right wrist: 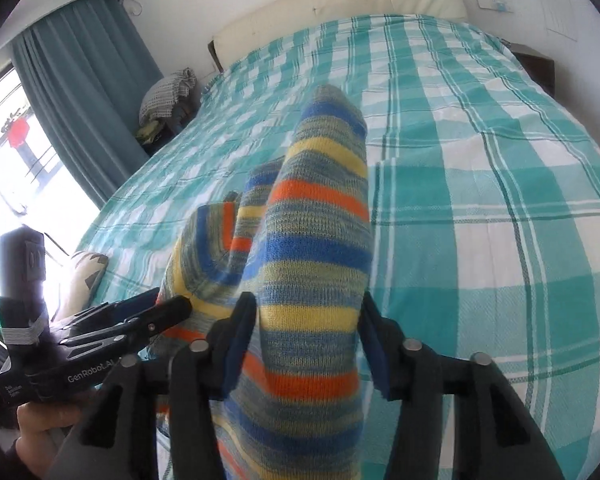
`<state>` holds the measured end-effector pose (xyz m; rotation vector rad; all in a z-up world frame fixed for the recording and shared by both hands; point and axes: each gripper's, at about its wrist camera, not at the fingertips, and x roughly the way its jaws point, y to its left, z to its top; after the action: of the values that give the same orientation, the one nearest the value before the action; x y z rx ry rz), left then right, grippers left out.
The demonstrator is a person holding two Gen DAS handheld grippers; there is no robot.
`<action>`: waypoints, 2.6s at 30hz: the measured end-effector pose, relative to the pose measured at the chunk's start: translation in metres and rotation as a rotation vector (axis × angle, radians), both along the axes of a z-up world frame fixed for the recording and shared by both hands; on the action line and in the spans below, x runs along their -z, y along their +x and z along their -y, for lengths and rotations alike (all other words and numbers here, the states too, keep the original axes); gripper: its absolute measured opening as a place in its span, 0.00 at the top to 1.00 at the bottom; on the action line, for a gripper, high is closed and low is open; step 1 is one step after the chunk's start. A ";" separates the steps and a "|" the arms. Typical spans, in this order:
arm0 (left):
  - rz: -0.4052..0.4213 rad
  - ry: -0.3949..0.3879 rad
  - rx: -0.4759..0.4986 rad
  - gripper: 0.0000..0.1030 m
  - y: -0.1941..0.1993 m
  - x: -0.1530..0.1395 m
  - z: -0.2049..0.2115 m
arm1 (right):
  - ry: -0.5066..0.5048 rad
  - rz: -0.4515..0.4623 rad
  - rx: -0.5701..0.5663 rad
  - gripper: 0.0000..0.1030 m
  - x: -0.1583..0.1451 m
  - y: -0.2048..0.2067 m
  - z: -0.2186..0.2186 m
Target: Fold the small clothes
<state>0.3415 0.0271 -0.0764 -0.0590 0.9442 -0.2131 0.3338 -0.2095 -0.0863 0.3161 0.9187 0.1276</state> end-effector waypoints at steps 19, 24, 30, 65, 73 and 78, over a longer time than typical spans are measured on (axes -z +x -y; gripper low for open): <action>0.063 0.302 -0.130 0.02 -0.230 -0.074 -0.004 | -0.283 -0.009 0.050 0.01 -0.068 -0.239 -0.022; 0.033 0.255 -0.151 0.02 -0.264 -0.084 -0.010 | -0.265 -0.023 0.045 0.01 -0.085 -0.272 -0.038; 0.064 0.289 -0.157 0.02 -0.293 -0.093 -0.010 | -0.302 -0.013 0.045 0.01 -0.104 -0.303 -0.054; 0.096 0.273 -0.134 0.00 -0.304 -0.122 0.000 | -0.371 -0.013 0.091 0.01 -0.131 -0.324 -0.055; 0.070 0.213 -0.098 0.00 -0.302 -0.117 0.003 | -0.370 -0.025 0.105 0.01 -0.126 -0.323 -0.050; 0.115 0.220 -0.089 0.00 -0.309 -0.123 0.009 | -0.370 -0.025 0.104 0.01 -0.126 -0.323 -0.050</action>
<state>0.0327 0.0182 0.0462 0.1122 0.8431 -0.0289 0.0107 -0.1598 0.0398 0.0214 0.9284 -0.1424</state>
